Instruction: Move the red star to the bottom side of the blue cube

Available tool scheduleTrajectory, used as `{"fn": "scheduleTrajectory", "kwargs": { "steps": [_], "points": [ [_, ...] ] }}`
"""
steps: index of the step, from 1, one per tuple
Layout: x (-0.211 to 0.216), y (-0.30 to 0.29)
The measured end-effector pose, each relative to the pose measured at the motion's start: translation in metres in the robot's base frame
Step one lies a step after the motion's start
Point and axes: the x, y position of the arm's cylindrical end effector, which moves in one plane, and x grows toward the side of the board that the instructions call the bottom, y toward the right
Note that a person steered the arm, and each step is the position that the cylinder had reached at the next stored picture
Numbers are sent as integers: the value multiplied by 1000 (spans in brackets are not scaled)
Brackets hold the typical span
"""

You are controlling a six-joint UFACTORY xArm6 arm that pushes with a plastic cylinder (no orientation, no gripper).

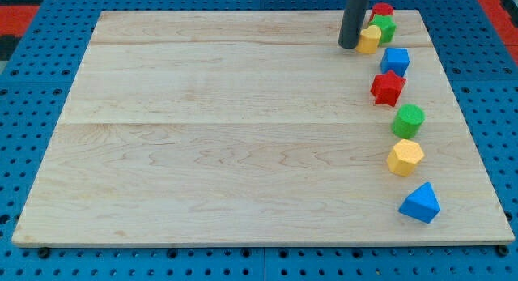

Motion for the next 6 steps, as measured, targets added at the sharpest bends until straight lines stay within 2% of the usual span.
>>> {"fn": "scheduleTrajectory", "kwargs": {
  "steps": [2,3,5,6],
  "points": [
    [32,39],
    [35,24],
    [38,-49],
    [82,-38]
  ]
}}
